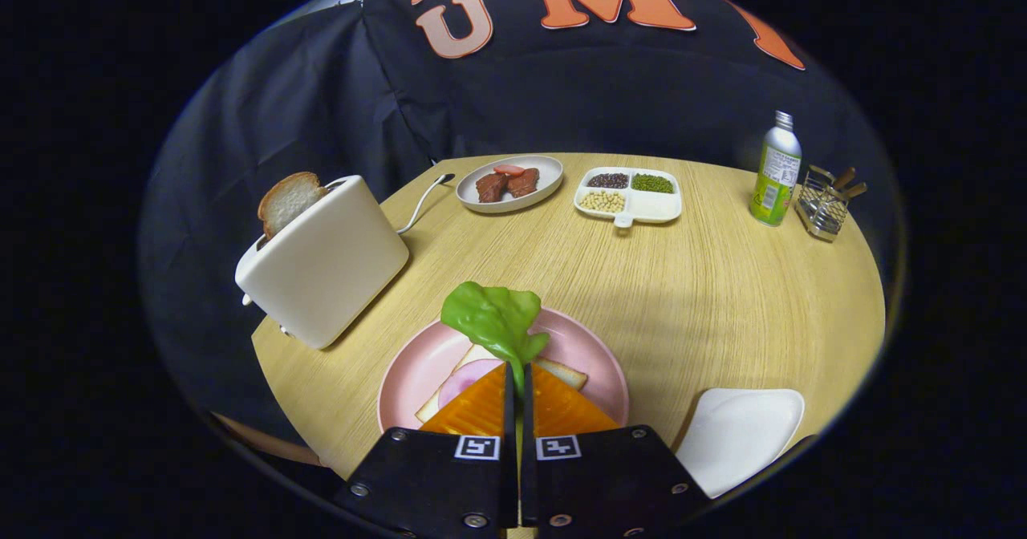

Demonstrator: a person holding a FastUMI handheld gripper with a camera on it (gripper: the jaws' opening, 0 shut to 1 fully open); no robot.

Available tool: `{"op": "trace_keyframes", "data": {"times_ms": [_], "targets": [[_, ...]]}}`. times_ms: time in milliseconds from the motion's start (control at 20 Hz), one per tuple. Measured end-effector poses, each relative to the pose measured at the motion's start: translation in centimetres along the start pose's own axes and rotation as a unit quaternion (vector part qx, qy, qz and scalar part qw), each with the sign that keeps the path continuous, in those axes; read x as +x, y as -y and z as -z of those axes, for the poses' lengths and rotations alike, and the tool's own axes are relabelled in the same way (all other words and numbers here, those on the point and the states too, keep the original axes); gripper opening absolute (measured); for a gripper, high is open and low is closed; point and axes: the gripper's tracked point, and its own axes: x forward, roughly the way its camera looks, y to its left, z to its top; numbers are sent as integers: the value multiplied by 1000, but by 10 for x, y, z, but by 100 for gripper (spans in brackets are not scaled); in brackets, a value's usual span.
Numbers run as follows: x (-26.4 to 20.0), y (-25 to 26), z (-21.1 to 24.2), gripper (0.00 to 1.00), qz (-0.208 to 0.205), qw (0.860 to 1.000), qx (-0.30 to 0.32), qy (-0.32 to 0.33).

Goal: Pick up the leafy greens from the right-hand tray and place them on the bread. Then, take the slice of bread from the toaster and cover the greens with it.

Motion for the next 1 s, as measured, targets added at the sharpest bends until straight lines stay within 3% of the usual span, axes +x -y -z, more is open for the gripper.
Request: {"op": "trace_keyframes", "data": {"times_ms": [400,1000], "targets": [[12,-25,18,9,-28,999,-3,-37],[11,-28,21,41,-5,998,-43,-37]]}}
